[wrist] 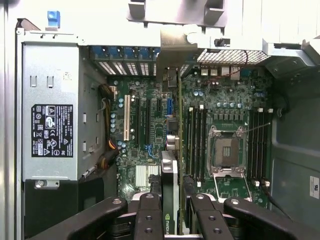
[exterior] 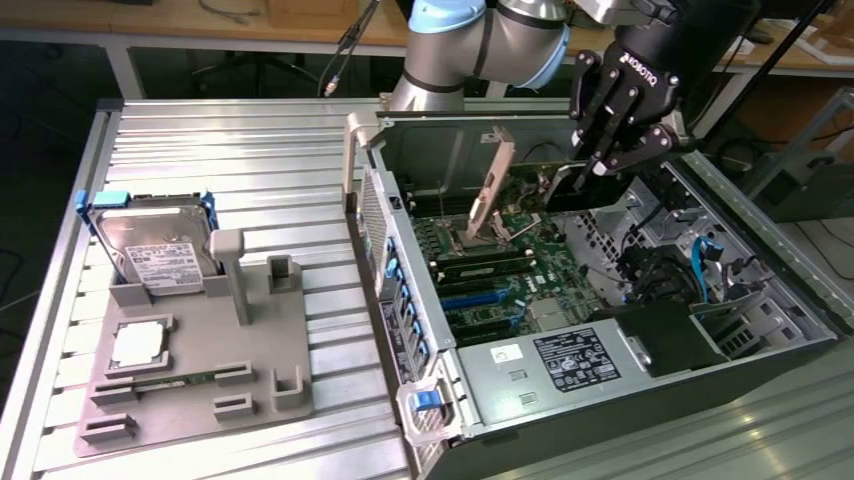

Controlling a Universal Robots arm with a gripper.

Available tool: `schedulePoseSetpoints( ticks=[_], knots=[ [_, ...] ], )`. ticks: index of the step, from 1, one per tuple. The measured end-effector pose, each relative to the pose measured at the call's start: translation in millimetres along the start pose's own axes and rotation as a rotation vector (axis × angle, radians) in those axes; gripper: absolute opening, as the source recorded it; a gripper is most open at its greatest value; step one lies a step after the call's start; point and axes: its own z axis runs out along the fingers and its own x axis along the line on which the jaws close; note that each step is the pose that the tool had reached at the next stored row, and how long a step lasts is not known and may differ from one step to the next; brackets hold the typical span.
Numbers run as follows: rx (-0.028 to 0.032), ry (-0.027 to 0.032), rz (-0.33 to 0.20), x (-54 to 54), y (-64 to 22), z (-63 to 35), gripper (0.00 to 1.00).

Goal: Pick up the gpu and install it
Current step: 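Insert the gpu into the slot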

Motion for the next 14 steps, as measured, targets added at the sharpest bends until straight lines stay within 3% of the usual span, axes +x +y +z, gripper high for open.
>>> schedulePoseSetpoints(
  ticks=[8,14],
  knots=[
    [-0.0008,0.0019,-0.038,0.0,0.0,0.0,0.27],
    [-0.0009,0.0019,-0.038,0.0,0.0,0.6,0.27]
  ],
)
